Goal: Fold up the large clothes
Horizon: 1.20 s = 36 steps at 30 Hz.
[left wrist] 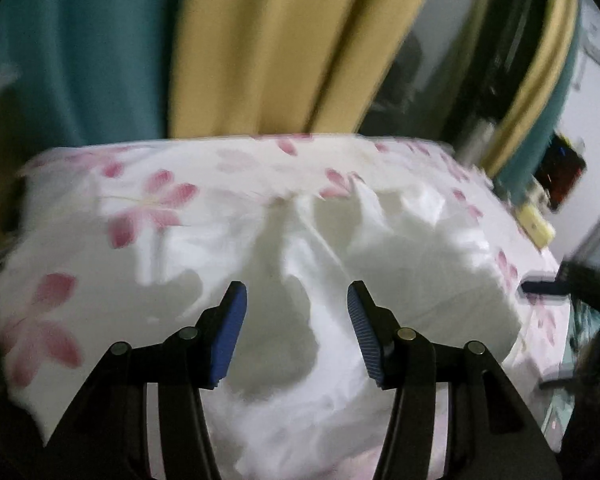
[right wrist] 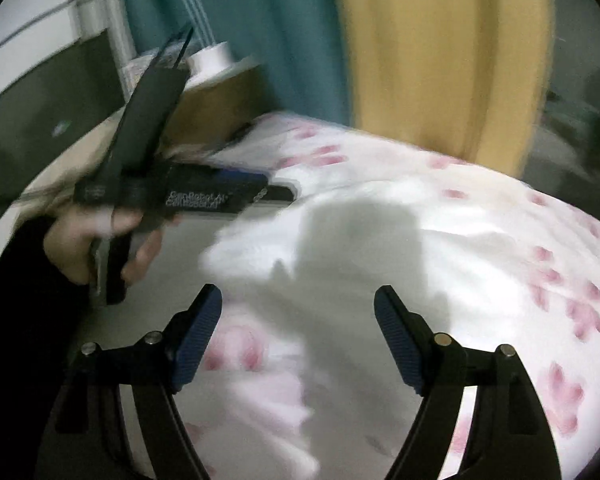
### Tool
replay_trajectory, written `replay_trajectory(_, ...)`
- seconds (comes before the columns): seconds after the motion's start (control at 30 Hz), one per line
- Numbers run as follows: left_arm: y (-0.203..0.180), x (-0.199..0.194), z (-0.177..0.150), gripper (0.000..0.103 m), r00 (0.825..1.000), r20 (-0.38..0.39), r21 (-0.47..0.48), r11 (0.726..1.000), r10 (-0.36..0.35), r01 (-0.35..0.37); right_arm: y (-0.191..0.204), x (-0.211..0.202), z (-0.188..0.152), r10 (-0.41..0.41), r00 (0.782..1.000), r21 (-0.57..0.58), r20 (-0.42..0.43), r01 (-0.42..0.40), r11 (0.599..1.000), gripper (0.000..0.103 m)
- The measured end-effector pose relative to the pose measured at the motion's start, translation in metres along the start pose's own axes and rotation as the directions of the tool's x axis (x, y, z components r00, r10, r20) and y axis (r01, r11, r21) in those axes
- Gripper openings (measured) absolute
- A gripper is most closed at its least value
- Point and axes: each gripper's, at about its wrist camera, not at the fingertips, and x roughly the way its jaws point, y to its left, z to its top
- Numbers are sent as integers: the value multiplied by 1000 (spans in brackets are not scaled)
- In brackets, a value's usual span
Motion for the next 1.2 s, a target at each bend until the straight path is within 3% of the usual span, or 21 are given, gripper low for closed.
replay_trajectory(0.07,-3,24,-1,54,998,-63,28,1000,-9,11,-27,-10,-6,-68,997,89,24,65,994,79)
replay_trajectory(0.17,-4,39,-10,5,994,-103,42,998,-46,50,-69,-13,-18,-166,986,241,20,157,958,79)
replay_trajectory(0.3,-1,8,-12,3,998,-36,33,998,-46,47,-110,-1,-29,-221,975,356,4,205,912,79)
replay_trajectory(0.47,13,-42,-23,3,998,35,-18,999,47,-46,-121,16,-29,-192,981,352,0,180,919,79)
replay_trajectory(0.53,19,-41,-34,4,997,5,-35,996,82,-82,-116,29,-25,-177,984,318,-3,168,933,79)
replay_trajectory(0.63,31,-23,-49,4,992,-101,-80,993,81,-89,-109,47,-23,-172,985,263,-17,170,950,79)
replay_trajectory(0.73,33,-23,-44,12,987,-115,-71,990,116,-125,-103,57,-22,-165,986,241,-21,165,956,79)
replay_trajectory(0.77,32,-25,-40,20,986,-100,-62,988,132,-139,-101,59,-20,-167,986,236,-22,168,957,79)
replay_trajectory(0.8,31,-28,-34,35,986,-80,-51,987,148,-152,-101,56,-22,-170,985,233,-22,170,958,79)
replay_trajectory(0.87,28,-35,-17,48,988,-19,-31,987,155,-156,-101,53,-23,-172,985,235,-20,171,957,79)
replay_trajectory(1.0,17,-27,13,49,991,21,40,991,128,-129,-102,42,-20,-186,982,257,-9,182,949,79)
replay_trajectory(1.2,9,14,19,49,990,-75,103,989,118,-110,-108,22,-13,-242,969,278,47,221,935,79)
